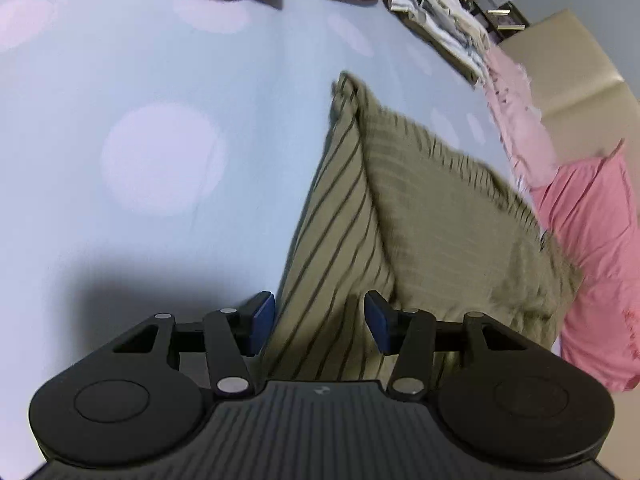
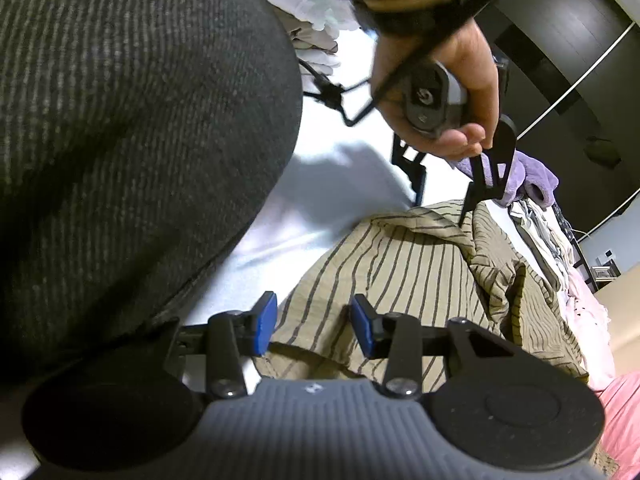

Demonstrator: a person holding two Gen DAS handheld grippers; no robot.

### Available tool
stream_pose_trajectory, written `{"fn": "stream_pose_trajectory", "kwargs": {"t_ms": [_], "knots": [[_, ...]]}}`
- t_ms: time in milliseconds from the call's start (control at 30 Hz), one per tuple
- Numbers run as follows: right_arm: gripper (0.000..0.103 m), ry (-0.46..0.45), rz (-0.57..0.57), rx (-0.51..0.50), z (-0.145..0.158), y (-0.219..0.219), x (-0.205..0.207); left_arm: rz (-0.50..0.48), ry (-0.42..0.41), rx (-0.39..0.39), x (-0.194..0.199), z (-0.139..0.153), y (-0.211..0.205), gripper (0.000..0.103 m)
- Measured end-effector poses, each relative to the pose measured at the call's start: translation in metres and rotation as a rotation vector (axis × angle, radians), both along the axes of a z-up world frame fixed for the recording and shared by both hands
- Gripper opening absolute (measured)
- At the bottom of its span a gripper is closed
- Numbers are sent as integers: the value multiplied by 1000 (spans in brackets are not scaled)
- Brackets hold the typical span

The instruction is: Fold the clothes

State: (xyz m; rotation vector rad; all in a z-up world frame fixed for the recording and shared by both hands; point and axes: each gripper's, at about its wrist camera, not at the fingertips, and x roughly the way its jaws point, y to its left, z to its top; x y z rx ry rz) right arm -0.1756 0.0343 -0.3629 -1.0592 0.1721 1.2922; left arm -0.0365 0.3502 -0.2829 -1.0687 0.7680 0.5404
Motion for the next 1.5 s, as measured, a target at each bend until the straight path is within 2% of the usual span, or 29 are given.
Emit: {"fn": "stream_pose_trajectory", "kwargs": {"t_ms": [100,233,267,300,333,367,433,500,533,700,767,833,867,900,933,1000,1033,1167,1300,1400,1500], "knots": [[46,6,-4,4,-2,-2,1,-22,3,39,21,4,18,49],[42,-11,0,-1,-6,-2,-4,-26,-6,22,43,-5,34,49],[39,-9,5,-9,-7,-2,-6,-11,-14,14,45,-7,38,39],[22,5,8,-21,-7,-1,-6,15,-9,11,45,-8,43,25],[5,11,6,-30,-7,0,-6,51,-9,-9,47,-10,50,24],[4,11,1,-36,-7,1,-5,91,-38,-46,47,-13,57,24],[3,38,-9,-34,-5,1,-1,135,-108,-119,49,-18,70,29],[3,61,-21,-29,-2,0,3,176,-176,-189,50,-22,83,54],[3,70,-25,-29,-2,0,5,178,-191,-198,51,-25,86,59],[3,97,-33,-27,-3,1,8,185,-264,-240,55,-36,103,61],[3,108,-37,-26,-3,1,9,164,-284,-212,60,-37,104,60],[3,122,-41,-24,-2,1,10,144,-297,-197,66,-36,106,54],[3,131,-45,-25,-2,1,12,128,-285,-205,72,-37,105,37],[3,140,-49,-25,-2,1,13,111,-271,-209,78,-36,104,11],[2,162,-67,-19,0,2,16,86,-237,-176,83,-32,101,4],[1,224,-120,2,7,3,23,36,-172,-110,94,-22,94,3],[0,254,-146,12,11,3,27,30,-165,-94,95,-17,93,3],[0,417,-272,97,37,-3,56,55,-177,-127,101,1,99,3],[0,608,-422,202,71,-25,103,-4,-141,-76,118,36,92,3],[0,766,-503,318,90,-52,142,-30,-121,-53,138,58,83,3],[0,876,-593,412,104,-80,177,-56,-97,-28,166,78,71,3]]}}
